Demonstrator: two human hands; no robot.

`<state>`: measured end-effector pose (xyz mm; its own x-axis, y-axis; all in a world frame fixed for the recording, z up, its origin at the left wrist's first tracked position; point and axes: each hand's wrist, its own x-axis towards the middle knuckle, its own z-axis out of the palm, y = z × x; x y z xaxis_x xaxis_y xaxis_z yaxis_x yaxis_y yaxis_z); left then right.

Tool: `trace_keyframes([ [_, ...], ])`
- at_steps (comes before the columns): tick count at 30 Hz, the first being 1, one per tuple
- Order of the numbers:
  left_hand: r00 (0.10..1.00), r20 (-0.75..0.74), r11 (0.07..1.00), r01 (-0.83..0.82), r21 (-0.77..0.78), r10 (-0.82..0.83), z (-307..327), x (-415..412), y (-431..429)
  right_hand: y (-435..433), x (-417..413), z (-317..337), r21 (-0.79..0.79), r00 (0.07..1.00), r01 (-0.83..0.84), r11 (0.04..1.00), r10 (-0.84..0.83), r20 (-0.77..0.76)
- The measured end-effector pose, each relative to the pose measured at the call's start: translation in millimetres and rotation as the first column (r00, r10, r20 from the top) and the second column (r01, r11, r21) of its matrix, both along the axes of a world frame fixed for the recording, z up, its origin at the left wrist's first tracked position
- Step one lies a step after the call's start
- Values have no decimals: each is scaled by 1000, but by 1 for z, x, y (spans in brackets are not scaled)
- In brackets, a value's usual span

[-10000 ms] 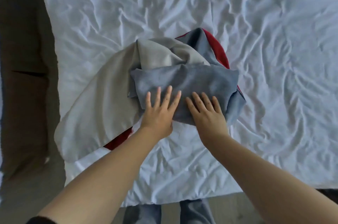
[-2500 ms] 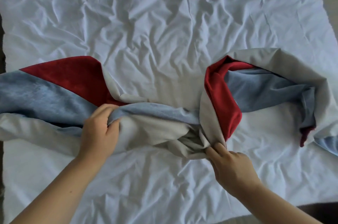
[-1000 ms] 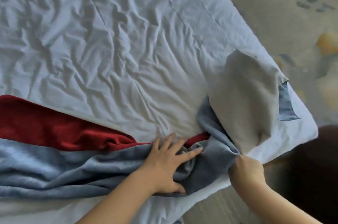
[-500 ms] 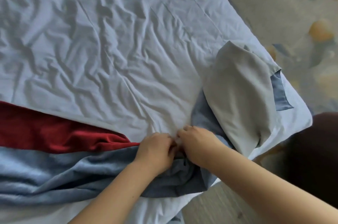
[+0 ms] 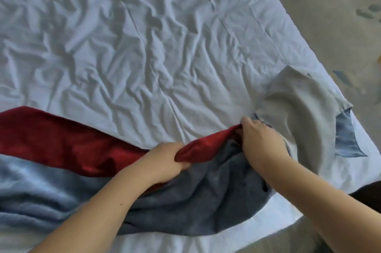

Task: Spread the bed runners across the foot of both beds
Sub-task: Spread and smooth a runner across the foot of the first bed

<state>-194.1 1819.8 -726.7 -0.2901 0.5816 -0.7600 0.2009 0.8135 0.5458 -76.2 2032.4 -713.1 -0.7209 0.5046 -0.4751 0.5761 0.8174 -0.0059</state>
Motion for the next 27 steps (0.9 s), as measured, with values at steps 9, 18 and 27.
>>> trace_keyframes([
  [9, 467, -796, 895, 20, 445, 386, 34, -139, 44, 38, -172, 33, 57, 822, 121, 991, -67, -566],
  [18, 645, -756, 992, 45, -114, -117, -83, -59, -98, -80, -126, -50, -8, 758, -623, 782, 602, -251],
  [27, 511, -856, 993, -39, -113, -78, -84, -16, -237, -153, -70, -70, -105, 684, -717, 689, 668, -293],
])
